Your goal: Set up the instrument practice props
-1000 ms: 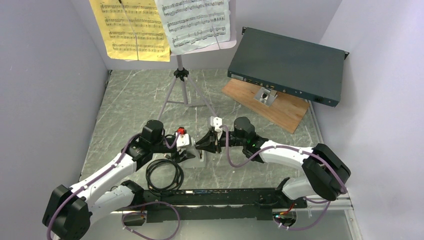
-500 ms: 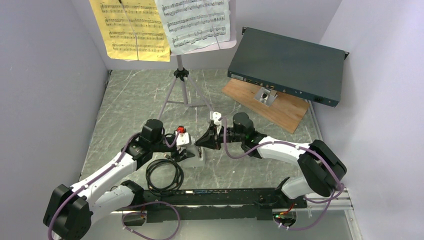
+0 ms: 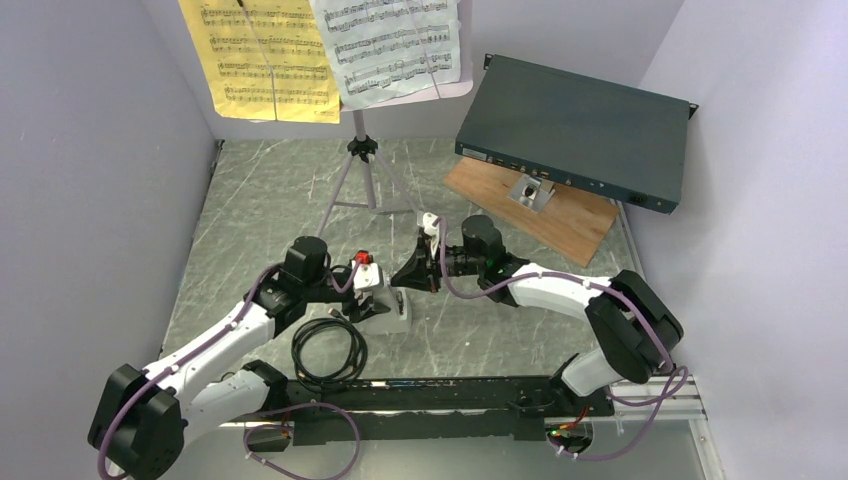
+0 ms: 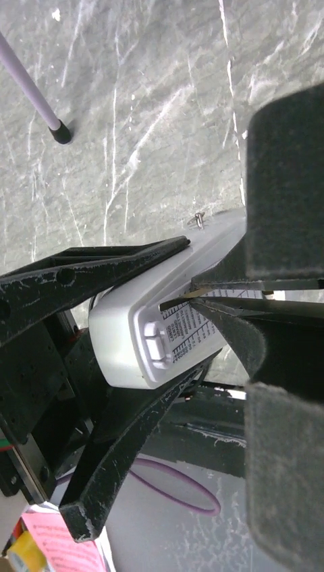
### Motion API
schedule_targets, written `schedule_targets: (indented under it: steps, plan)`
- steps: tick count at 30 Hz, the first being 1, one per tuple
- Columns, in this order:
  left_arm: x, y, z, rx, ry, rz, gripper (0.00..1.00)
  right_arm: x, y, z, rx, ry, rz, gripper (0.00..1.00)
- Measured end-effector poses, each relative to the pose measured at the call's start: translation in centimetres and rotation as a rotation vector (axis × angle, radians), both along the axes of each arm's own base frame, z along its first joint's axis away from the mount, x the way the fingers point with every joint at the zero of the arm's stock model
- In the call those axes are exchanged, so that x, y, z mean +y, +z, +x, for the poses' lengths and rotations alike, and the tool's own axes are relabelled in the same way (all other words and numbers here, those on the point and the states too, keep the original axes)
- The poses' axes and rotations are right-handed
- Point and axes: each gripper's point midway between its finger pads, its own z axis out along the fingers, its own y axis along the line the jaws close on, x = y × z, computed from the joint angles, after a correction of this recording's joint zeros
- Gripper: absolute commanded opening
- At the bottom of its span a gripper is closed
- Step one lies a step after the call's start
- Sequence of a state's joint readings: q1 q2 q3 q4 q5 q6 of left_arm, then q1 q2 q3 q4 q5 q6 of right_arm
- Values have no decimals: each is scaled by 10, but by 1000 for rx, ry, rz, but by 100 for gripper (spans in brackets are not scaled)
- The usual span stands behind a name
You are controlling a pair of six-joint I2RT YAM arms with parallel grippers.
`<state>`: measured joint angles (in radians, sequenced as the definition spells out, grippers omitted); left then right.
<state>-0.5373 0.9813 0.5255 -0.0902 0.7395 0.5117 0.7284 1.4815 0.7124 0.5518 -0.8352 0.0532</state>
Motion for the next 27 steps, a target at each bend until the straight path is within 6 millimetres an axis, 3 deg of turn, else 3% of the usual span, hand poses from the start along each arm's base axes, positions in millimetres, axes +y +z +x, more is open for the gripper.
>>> schedule_targets:
  steps: [5,9,11,15,17,19,21,24,27]
  plan:
    - [1,-1,2,2,9,1,0,3,-1,4,78,-16,-12,6]
    - [1,0,2,-3,4,0,0,1,-2,17,115,-89,-24,15]
    - [-1,1,0,-10,-6,-1,0,-4,-5,31,138,-167,-32,25]
    - [-2,2,-1,-13,-11,-2,0,-34,-20,60,200,-353,-55,36]
    - [-2,2,-1,-14,-10,-2,0,-52,-29,65,218,-411,-66,43]
    - [-2,2,-1,-13,-9,-1,0,-62,-32,56,220,-409,-70,47]
    - [-2,2,-1,-10,-7,-1,0,-64,-25,34,190,-357,-60,53]
    - [-2,1,0,-2,3,-2,0,-70,9,7,77,-289,-5,60]
    - [-1,1,2,21,34,-4,0,-81,46,-3,-63,-289,53,61]
